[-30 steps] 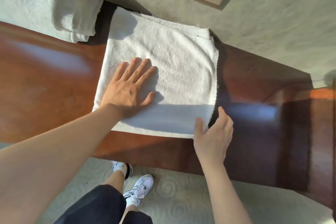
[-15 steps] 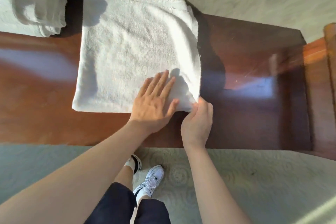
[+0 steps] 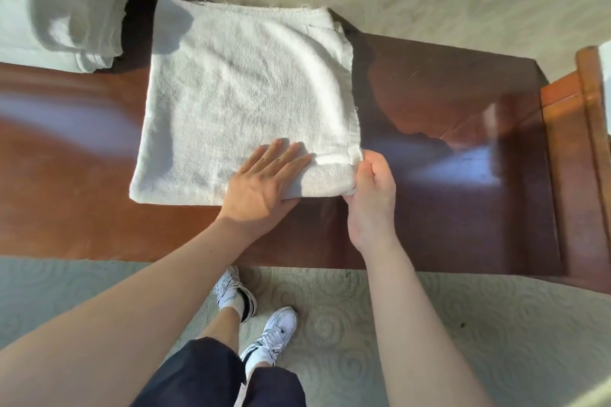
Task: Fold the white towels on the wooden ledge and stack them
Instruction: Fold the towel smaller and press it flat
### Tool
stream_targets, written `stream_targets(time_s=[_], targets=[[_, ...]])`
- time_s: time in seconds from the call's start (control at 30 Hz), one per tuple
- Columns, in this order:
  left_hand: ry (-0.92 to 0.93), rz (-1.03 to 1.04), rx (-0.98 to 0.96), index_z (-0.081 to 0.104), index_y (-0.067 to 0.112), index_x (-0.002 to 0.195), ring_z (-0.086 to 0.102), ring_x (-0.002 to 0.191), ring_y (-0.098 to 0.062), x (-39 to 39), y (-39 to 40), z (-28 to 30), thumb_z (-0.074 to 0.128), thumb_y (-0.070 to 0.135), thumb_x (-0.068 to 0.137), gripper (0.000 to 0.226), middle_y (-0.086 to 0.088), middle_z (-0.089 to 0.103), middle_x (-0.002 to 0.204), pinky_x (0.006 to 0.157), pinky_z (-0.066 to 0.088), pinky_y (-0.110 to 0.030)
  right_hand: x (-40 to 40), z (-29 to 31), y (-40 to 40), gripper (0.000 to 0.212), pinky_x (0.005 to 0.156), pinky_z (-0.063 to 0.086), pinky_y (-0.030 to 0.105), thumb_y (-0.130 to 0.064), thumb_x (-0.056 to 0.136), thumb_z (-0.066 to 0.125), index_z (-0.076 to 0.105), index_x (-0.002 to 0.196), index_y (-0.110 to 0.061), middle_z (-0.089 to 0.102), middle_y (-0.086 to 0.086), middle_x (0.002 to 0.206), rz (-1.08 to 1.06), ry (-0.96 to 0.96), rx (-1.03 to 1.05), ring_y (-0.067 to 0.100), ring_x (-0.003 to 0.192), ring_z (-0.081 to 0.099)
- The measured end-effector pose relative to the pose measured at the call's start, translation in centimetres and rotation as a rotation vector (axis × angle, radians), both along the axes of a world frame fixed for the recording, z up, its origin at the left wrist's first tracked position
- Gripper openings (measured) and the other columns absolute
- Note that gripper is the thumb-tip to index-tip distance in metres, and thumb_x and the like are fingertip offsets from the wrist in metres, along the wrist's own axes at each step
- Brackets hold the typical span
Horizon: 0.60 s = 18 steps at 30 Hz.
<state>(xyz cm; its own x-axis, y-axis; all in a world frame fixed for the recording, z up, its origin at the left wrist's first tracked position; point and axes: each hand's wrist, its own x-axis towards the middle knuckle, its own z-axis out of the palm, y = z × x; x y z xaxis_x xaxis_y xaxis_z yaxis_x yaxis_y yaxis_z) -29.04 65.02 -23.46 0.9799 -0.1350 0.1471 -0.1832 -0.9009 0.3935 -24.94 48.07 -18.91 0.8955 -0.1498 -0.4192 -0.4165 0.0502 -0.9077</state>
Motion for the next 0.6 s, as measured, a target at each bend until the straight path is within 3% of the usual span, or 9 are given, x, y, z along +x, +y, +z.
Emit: stream_targets(time_s=[0.1,0.2,0.27,0.33,0.4,0.47,0.53,0.6], targets=[[0.058,-0.017,0.044,0.053,0.022,0.146,0.033,0.149,-0.030,-0.2,-0.3,0.2,0.057,0.040,0.090,0.059,-0.003,0.045,0.156,0.121,0.030,-0.049,0.5,-0.8,0.6,0.025,0.090,0.051,0.041,-0.019,0.101,0.043,0.068,0.100,-0.021,0.068,0.000,0.098,-0.117,-0.005,-0.166,0.019,0.101,0.064],[0.202,-0.084,0.142,0.027,0.022,0.159,0.004,0.156,-0.023,-0.9,-0.5,0.3,0.043,0.064,0.095,0.078,-0.004,0.016,0.168,0.127,0.007,-0.045,0.5,-0.7,0.7,0.024,0.092,0.041,0.033,-0.018,0.099,0.048,0.064,0.115,-0.011,0.053,-0.009,0.097,-0.101,-0.223,-0.702,0.022,0.104,0.054],[0.159,-0.051,-0.050,0.039,0.017,0.154,0.016,0.155,-0.021,-1.1,-0.1,0.6,0.040,0.053,0.100,0.065,-0.006,0.028,0.165,0.126,0.015,-0.043,0.3,-0.5,1.6,0.027,0.094,0.038,0.033,-0.017,0.098,0.050,0.063,0.119,-0.007,0.058,0.002,0.106,0.103,-0.540,-0.912,0.021,0.104,0.052],[0.046,0.084,-0.170,0.053,0.011,0.144,0.033,0.150,-0.025,-0.5,1.6,0.8,0.042,0.032,0.101,0.049,-0.009,0.043,0.157,0.122,0.027,-0.045,0.5,-1.0,3.1,0.033,0.105,0.036,0.035,-0.019,0.101,0.047,0.060,0.128,-0.006,0.061,0.008,0.125,0.386,-0.662,-0.947,0.023,0.119,0.053],[0.048,0.238,-0.066,0.054,0.011,0.143,0.031,0.150,-0.030,0.4,4.6,0.7,0.041,0.030,0.099,0.049,-0.011,0.040,0.159,0.122,0.025,-0.047,0.7,-2.3,3.5,0.045,0.120,0.025,0.038,-0.030,0.104,0.040,0.049,0.145,-0.013,0.047,0.008,0.151,0.716,-0.616,-1.015,0.022,0.142,0.039],[0.169,0.300,0.082,0.044,0.020,0.151,0.017,0.154,-0.033,0.8,7.7,0.7,0.037,0.040,0.100,0.055,-0.011,0.025,0.165,0.125,0.015,-0.048,1.8,-3.2,2.6,0.047,0.120,0.020,0.041,-0.038,0.104,0.038,0.045,0.149,-0.025,0.038,0.001,0.159,0.923,-0.579,-1.168,0.022,0.146,0.031],[0.260,0.246,0.174,0.026,0.031,0.158,0.003,0.156,-0.031,1.0,9.7,0.5,0.031,0.050,0.100,0.062,-0.007,0.010,0.170,0.126,0.008,-0.048,3.9,-2.7,3.1,0.043,0.109,0.028,0.043,-0.040,0.101,0.041,0.052,0.139,-0.026,0.050,0.001,0.145,0.837,-0.555,-1.304,0.029,0.131,0.045],[0.292,0.225,0.210,0.013,0.034,0.161,-0.006,0.156,-0.029,1.2,10.3,0.5,0.025,0.054,0.098,0.066,-0.004,0.000,0.170,0.127,0.004,-0.048,6.1,-1.8,6.0,0.051,0.111,0.030,0.047,-0.044,0.100,0.036,0.051,0.142,-0.017,0.051,0.007,0.144,0.624,-0.498,-1.355,0.033,0.131,0.047]])
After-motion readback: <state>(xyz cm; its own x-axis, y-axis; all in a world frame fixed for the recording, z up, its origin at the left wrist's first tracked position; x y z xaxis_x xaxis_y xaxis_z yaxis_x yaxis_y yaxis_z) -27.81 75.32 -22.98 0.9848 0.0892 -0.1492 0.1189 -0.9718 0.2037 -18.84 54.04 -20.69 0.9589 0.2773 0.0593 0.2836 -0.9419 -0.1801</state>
